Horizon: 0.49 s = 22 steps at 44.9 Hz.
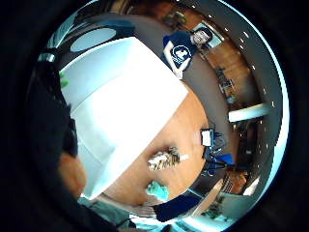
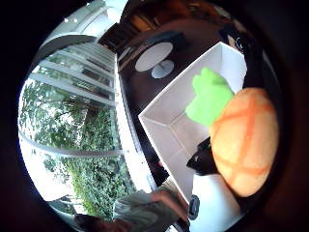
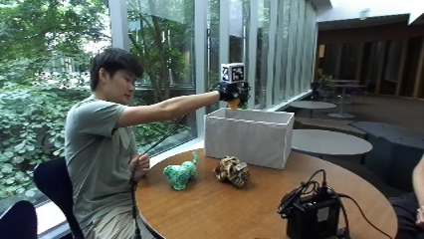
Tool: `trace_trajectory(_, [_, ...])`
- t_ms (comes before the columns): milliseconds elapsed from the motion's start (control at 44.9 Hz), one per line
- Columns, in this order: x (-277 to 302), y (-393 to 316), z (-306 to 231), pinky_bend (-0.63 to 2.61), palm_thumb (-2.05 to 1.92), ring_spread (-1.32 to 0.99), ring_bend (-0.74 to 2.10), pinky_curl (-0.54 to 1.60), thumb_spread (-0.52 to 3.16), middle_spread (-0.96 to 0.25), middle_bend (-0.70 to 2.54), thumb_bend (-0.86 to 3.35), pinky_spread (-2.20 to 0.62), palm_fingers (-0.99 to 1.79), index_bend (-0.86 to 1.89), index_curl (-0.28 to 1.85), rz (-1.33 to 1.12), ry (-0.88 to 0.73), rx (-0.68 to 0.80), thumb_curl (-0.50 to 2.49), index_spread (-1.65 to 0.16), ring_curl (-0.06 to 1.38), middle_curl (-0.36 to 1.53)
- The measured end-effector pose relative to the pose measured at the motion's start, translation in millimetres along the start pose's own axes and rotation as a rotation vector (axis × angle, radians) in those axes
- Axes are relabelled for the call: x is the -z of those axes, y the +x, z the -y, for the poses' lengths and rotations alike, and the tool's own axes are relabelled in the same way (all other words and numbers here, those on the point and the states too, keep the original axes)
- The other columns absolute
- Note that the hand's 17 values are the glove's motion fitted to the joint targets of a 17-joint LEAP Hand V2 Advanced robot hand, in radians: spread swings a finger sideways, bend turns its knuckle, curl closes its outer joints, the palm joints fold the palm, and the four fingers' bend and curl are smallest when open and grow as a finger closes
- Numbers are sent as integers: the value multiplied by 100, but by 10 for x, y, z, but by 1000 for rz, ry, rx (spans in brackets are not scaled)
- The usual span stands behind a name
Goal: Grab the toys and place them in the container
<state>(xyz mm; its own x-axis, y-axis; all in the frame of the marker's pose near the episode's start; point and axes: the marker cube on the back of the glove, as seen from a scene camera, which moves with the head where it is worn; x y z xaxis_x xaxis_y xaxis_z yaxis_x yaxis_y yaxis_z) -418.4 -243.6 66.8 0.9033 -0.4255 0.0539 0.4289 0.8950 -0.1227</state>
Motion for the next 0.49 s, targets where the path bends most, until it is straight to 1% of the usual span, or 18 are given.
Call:
trace_trajectory(89, [-199, -25, 35, 115, 65, -35, 132, 53, 34, -25, 97, 7, -35, 78, 68, 80, 42, -118, -22, 96, -32, 64, 83])
trace_trajectory(134, [-260, -23, 28, 124, 65, -34, 133, 55, 45, -26, 82, 6, -34, 43, 48, 76, 67, -142, -29, 95, -31, 64, 80])
trace_trajectory(178, [-296, -8, 6, 123, 59, -32, 134, 56, 61, -25, 78, 5, -31, 26, 41, 77, 80, -156, -19, 93, -29, 66, 79])
trace_trajectory(201, [-304, -2, -6, 130, 64, -32, 136, 58, 56, -27, 81, 6, -33, 42, 41, 79, 87, -162, -14, 94, -29, 66, 80])
trace_trajectory(223, [-307, 3, -17, 119, 54, -31, 125, 51, 71, -23, 73, 2, -29, 12, 32, 72, 95, -164, -14, 90, -29, 61, 76])
trace_trajectory(245, [-302, 9, -26, 120, 48, -29, 116, 54, 77, -20, 60, -2, -25, -20, 29, 71, 104, -165, -19, 87, -28, 60, 73])
trace_trajectory(267, [-291, 17, -37, 121, 46, -27, 113, 55, 82, -18, 57, -2, -23, -22, 28, 71, 110, -162, -25, 85, -28, 61, 72])
trace_trajectory(312, [-234, 51, -77, 116, 42, -24, 97, 51, 91, -16, 58, -3, -19, -28, 21, 66, 110, -154, -35, 81, -27, 55, 70])
trace_trajectory(423, [38, 275, -316, 107, 34, -18, 76, 45, 108, -12, 52, -3, -11, -21, 13, 56, 56, -115, -6, 72, -26, 45, 66])
trace_trajectory(446, [87, 338, -378, 109, 33, -17, 77, 45, 111, -9, 36, -2, -10, -25, 17, 56, 28, -116, -4, 71, -26, 45, 60])
trace_trajectory(490, [178, 483, -518, 106, 31, -16, 73, 43, 115, -7, 31, -2, -8, -21, 18, 55, -38, -126, -26, 68, -26, 43, 59])
